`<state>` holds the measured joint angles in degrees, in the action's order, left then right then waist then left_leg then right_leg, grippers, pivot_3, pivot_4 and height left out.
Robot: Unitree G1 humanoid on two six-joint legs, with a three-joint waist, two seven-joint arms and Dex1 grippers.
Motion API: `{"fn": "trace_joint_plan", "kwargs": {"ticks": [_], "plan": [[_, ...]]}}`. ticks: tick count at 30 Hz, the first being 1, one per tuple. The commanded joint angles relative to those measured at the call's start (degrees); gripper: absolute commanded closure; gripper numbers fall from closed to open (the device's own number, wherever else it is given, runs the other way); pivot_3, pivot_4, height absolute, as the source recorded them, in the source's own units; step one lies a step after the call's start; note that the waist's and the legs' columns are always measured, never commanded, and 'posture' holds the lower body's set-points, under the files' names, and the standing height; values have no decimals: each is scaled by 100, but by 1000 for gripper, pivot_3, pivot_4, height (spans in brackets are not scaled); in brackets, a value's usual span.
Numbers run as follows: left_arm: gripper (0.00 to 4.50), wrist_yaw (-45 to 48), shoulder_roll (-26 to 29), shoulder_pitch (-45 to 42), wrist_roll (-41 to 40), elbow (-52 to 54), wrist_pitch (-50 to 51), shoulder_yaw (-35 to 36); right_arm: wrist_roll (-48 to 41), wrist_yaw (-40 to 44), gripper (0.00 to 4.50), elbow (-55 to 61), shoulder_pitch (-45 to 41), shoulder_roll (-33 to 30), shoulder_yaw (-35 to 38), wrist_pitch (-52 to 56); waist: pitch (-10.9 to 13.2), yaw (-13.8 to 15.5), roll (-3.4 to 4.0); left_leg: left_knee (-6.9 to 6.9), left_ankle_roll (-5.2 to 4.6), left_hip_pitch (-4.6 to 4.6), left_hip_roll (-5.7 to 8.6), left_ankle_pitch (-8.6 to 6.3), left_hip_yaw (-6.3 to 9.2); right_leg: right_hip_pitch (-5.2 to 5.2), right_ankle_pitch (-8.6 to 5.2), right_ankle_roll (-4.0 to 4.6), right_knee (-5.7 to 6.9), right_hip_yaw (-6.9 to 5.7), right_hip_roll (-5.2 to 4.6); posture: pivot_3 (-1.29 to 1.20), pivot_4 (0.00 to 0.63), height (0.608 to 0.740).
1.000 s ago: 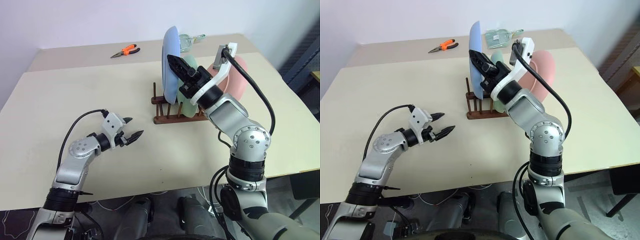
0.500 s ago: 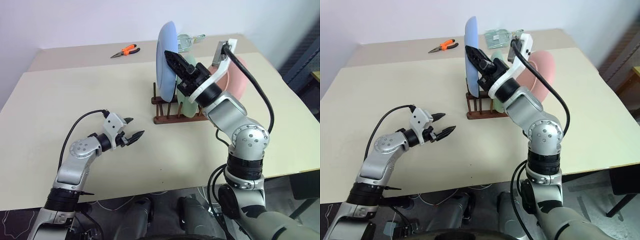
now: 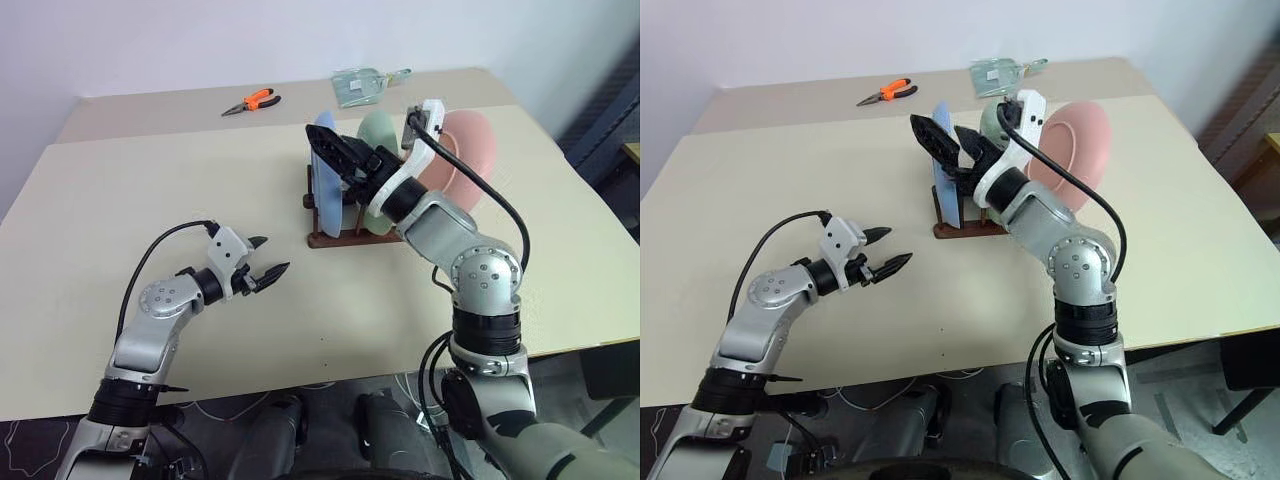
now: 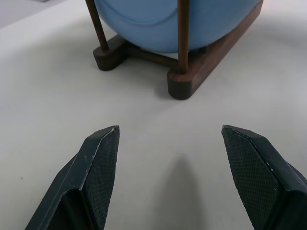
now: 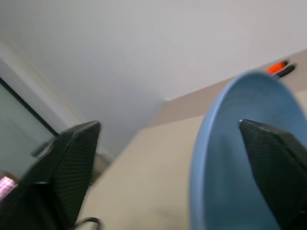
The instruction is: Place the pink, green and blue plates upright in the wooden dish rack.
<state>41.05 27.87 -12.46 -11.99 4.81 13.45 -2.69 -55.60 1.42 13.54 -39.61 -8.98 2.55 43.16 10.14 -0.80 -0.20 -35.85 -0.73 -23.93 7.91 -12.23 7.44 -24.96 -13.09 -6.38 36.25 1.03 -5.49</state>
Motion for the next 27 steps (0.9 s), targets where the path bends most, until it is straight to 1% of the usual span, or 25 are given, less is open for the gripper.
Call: {"fn": "trace_joint_plan", "kwargs": {"ticks": [1,4,6,8,9,10,12,14,15,16,17,19,21,23,27], "plan": [[1011,-7,-16,8,-91,240,-13,80,573,639,31,618,-275,-418,-391,-162,0,1,0,0,0,0,0,0,0,0,0,0,0,0,0,0,150,719],[1011,-4,-33,32,-86,266,-3,64,1340,1442,31,1210,-307,-1246,-896,-386,0,10,0,-3,0,-3,1,0,-1,0,0,0,-1,-1,-2,0,150,719],[1011,-6,-46,51,-76,283,-1,56,1595,1704,31,1431,-236,-1627,-913,-470,0,18,-1,-4,0,-5,1,0,0,2,0,-1,-6,-7,-4,0,150,719],[1011,-3,-53,52,-71,278,-2,56,1775,1924,31,1622,-85,-2111,-582,-554,0,35,-2,-9,0,-6,1,0,1,6,0,-1,-7,-8,-5,0,150,719],[1011,11,-52,49,-71,267,-6,56,1665,2004,31,1655,-6,-2359,-197,-509,0,44,-3,-11,-1,-6,2,-1,1,9,0,-1,-9,-9,-6,0,150,719],[1011,42,-47,45,-71,256,-13,41,1508,2110,265,1653,87,-2629,239,-438,0,57,-3,-13,-1,-7,2,-1,1,13,-1,-1,-13,-10,-6,0,150,719],[1011,87,-41,39,-68,244,-22,15,1306,2235,890,1626,221,-2962,768,-328,1,113,-4,-16,-2,-9,2,-2,2,16,-1,0,-17,-10,-8,0,150,719],[1011,162,-52,13,-80,229,-30,-32,1429,2315,1885,1541,477,-3357,1122,-264,1,148,-4,-15,-3,-11,2,-3,1,15,-1,0,-19,-8,-8,0,150,719],[1011,229,-78,-25,-101,247,-14,-99,1724,2343,2415,1432,754,-3631,1309,-316,0,155,-5,-14,-3,-11,1,-3,1,14,-1,0,-20,-6,-8,0,150,719],[1011,276,-98,-52,-114,261,-1,-145,1930,2361,2851,1357,950,-3815,1423,-367,-2,159,-8,-12,-3,-10,0,-3,2,15,-2,1,-20,-8,-8,0,150,719],[1011,320,-127,-81,-127,303,16,-207,2114,2420,3446,1302,1181,-3988,1517,-447,-2,165,-8,-13,-3,-11,-1,-3,2,17,-3,2,-21,-10,-8,0,150,719],[1011,431,-246,-160,-195,515,118,-421,2679,2464,4383,1125,1762,-4296,1700,-751,-1,176,-8,-18,-4,-14,0,-3,1,17,-9,12,-22,-9,-11,0,150,719],[1011,464,-361,-210,-232,648,200,-579,3276,2471,4457,915,2193,-4562,1706,-1091,-1,166,-7,-25,-5,-19,3,-3,-1,17,-9,13,-24,-9,-13,0,150,719],[1011,451,-449,-228,-214,685,242,-686,3660,2483,4457,730,2406,-4683,1611,-1342,-1,140,-5,-27,-6,-20,3,-3,-5,17,-9,13,-23,-6,-13,0,150,719],[1011,426,-538,-232,-146,718,271,-819,4202,2474,4457,468,2457,-4594,1203,-1673,-2,91,-2,-19,-5,-10,-9,-3,-15,16,-9,13,-18,1,-6,0,150,719]]}}
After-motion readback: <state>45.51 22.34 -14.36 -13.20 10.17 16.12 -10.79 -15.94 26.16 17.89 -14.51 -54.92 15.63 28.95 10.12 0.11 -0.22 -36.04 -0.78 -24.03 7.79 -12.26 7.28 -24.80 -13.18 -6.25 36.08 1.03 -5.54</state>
